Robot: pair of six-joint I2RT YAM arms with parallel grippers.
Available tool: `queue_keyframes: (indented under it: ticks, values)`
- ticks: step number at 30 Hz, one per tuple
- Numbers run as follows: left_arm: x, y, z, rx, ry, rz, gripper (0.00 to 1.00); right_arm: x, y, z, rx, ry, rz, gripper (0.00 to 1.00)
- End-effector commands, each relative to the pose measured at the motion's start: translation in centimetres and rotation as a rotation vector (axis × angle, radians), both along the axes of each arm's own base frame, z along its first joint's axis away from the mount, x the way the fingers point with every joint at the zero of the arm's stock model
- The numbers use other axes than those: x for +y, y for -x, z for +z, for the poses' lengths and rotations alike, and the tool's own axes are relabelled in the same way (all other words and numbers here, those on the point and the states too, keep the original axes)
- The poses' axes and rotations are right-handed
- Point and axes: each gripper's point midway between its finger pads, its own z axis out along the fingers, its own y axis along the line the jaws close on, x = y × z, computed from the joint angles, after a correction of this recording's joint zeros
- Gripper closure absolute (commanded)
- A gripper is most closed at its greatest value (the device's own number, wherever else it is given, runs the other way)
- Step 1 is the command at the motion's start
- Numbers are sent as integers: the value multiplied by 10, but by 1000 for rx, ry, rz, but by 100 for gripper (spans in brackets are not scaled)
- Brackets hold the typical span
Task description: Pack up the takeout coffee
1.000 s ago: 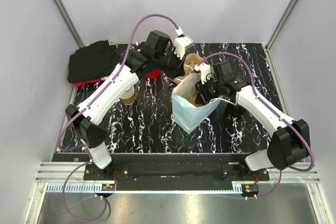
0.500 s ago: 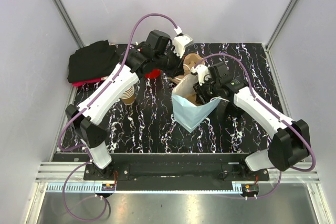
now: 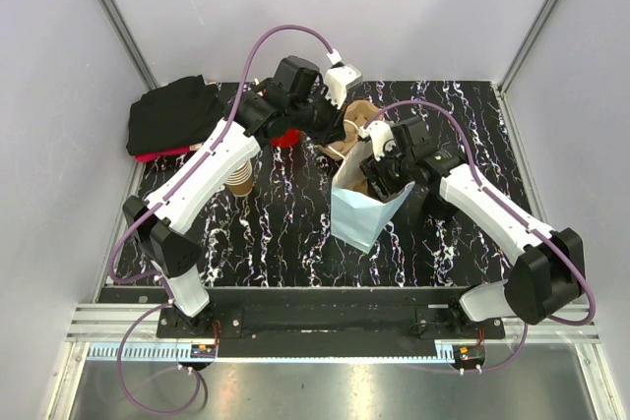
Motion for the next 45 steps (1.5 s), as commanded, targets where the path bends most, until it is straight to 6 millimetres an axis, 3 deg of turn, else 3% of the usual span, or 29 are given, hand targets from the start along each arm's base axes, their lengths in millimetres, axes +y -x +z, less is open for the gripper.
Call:
queue_keyframes:
  ticks: [1,6,15,22,31,45]
  values:
    - [-1,-7,20,-47,36,17,96,5,-6,29,-75,-23,12,34]
    - [0,-7,18,-47,31,20,93,9,-4,46,-92,-54,32,22]
    - [0,-7,17,-49,28,18,73,23,1,94,-135,-148,79,0]
    - [0,-7,17,-48,27,16,60,29,6,137,-178,-210,110,0]
    - [1,-8,18,-58,22,15,38,22,10,193,-278,-210,134,0]
    - [7,-6,33,-100,24,17,14,-3,41,204,-274,-116,178,0]
